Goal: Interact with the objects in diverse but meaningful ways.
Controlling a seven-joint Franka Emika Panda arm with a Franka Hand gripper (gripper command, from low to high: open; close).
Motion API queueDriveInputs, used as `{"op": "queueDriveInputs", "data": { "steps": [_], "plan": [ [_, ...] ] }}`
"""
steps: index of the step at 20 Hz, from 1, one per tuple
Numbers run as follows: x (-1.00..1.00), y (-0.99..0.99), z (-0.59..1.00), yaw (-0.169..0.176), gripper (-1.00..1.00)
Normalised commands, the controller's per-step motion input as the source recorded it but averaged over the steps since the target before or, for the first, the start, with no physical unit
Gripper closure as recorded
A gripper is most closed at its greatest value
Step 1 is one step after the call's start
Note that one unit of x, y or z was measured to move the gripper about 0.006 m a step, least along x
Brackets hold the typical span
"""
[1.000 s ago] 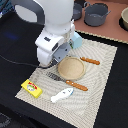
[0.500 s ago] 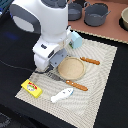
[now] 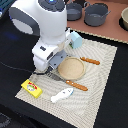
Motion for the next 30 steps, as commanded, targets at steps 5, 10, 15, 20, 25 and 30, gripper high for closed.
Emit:
{"op": "queueDriveInputs", "data": {
  "steps": [5,10,15,20,25,30],
  "plan": [
    [0.86,-0.01,0.77,-0.073,1.0],
    [0.89,-0.09,0.38,-0.111,1.0],
    [0.89,-0.08,0.1,-0.133,1.0],
    [0.63,0.0,-0.1,-0.092,1.0],
    [0.36,0.0,-0.36,-0.038,1.0],
    [0.0,0.0,-0.11,0.005,1.0]
  ]
}}
